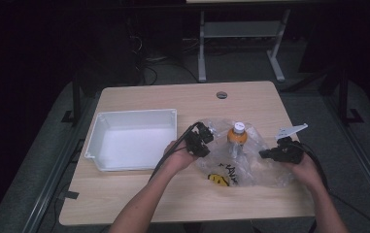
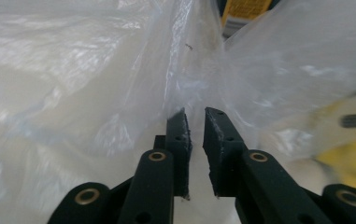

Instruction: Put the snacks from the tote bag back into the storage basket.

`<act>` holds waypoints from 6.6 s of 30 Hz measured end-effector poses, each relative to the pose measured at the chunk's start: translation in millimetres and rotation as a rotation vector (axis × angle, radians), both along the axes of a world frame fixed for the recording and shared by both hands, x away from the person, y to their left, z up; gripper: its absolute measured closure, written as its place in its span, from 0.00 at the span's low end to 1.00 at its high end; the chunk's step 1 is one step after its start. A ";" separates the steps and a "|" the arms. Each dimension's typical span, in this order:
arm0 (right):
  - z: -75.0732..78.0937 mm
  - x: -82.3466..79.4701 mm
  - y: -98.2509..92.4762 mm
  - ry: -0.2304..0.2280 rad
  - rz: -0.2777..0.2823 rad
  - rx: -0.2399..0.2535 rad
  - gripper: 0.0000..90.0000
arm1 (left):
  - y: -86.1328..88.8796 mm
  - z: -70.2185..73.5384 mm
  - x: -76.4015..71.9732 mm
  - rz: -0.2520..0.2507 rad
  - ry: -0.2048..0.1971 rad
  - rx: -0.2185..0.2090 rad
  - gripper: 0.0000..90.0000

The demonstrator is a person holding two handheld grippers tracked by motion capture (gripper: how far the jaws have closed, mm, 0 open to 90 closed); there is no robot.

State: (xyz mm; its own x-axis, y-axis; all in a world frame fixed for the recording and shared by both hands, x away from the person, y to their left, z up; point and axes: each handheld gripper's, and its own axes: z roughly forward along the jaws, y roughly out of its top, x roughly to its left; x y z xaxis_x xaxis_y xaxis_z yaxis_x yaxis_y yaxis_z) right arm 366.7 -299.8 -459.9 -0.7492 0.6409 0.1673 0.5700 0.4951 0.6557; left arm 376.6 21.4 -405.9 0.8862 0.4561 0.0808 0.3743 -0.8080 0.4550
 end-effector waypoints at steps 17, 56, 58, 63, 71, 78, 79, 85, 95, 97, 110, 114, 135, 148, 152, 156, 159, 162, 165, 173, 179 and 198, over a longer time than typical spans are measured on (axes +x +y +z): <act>8.2 -7.8 2.9 -0.049 -0.003 0.017 0.96 | 19.1 41.7 -19.7 -0.041 -0.010 -0.192 0.76; 4.7 -6.3 2.5 -0.045 -0.009 0.025 0.93 | -31.2 21.8 -21.5 -0.180 -0.030 -0.156 1.00; 4.6 -6.2 2.0 -0.046 -0.009 0.025 0.93 | -30.7 20.0 -23.7 -0.190 -0.027 -0.153 1.00; 4.2 -6.1 1.0 -0.054 -0.005 0.019 0.93 | -26.6 12.4 -30.9 -0.202 -0.008 -0.144 1.00; 2.7 -5.6 0.4 -0.042 -0.019 0.015 0.93 | -15.5 -7.3 -40.0 -0.187 0.018 -0.118 1.00; 0.8 -4.3 -2.6 -0.036 -0.034 0.014 0.93 | -4.0 -19.2 -46.8 -0.168 0.023 -0.098 1.00; 0.1 -3.7 -3.2 -0.036 -0.031 0.013 0.93 | -2.3 -19.7 -47.3 -0.169 0.027 -0.091 1.00; -4.8 -1.4 -7.4 -0.032 -0.058 -0.004 0.95 | 6.2 -26.7 -49.5 -0.151 0.033 -0.062 1.00; -5.2 -2.1 -9.8 -0.035 -0.062 -0.001 0.93 | 15.8 -15.4 -49.1 -0.134 0.033 -0.145 1.00; -3.9 -3.3 -8.9 -0.024 -0.070 0.002 0.93 | 17.7 -10.2 -48.6 -0.138 0.033 -0.157 1.00; -3.6 -3.7 -7.2 -0.028 -0.062 0.005 0.91 | 6.7 16.1 -39.5 -0.134 -0.016 -0.272 0.67; -3.0 -3.3 -8.7 -0.030 -0.061 0.013 0.86 | -4.2 16.3 -33.8 -0.125 -0.025 -0.269 0.57; 8.1 -1.3 -3.6 -0.074 -0.034 0.030 0.74 | -32.5 -6.7 -11.5 -0.103 -0.071 -0.159 0.77; 9.4 -3.1 -1.4 -0.075 -0.027 0.025 0.79 | -9.9 -3.4 -17.7 -0.094 -0.058 -0.167 1.00; 10.8 -4.7 -3.7 -0.079 -0.028 0.029 0.83 | 5.3 -1.3 -25.2 -0.079 -0.057 -0.177 1.00; 10.1 -5.2 -2.4 -0.070 -0.019 0.024 0.87 | 19.2 -1.7 -34.9 -0.069 -0.056 -0.182 1.00; 8.1 -4.8 0.5 -0.051 -0.020 0.016 0.91 | 28.8 -3.3 -41.1 -0.061 -0.051 -0.180 1.00; 6.7 -4.1 2.2 -0.049 -0.018 0.006 0.94 | 36.0 -5.8 -46.2 -0.050 -0.051 -0.179 1.00; 5.8 -3.0 2.2 -0.050 -0.031 -0.002 0.96 | 41.8 -10.7 -50.9 -0.042 -0.051 -0.172 1.00; 3.6 -1.6 5.6 -0.044 -0.030 -0.008 0.96 | 48.1 -19.6 -54.6 -0.029 -0.023 -0.170 1.00; 6.3 -2.4 5.8 -0.071 -0.019 0.003 0.97 | 55.3 -7.8 -56.6 -0.032 -0.007 -0.225 0.92; 5.1 -1.0 8.5 -0.063 -0.019 0.018 0.97 | 20.3 50.3 -55.4 -0.128 0.002 -0.312 0.58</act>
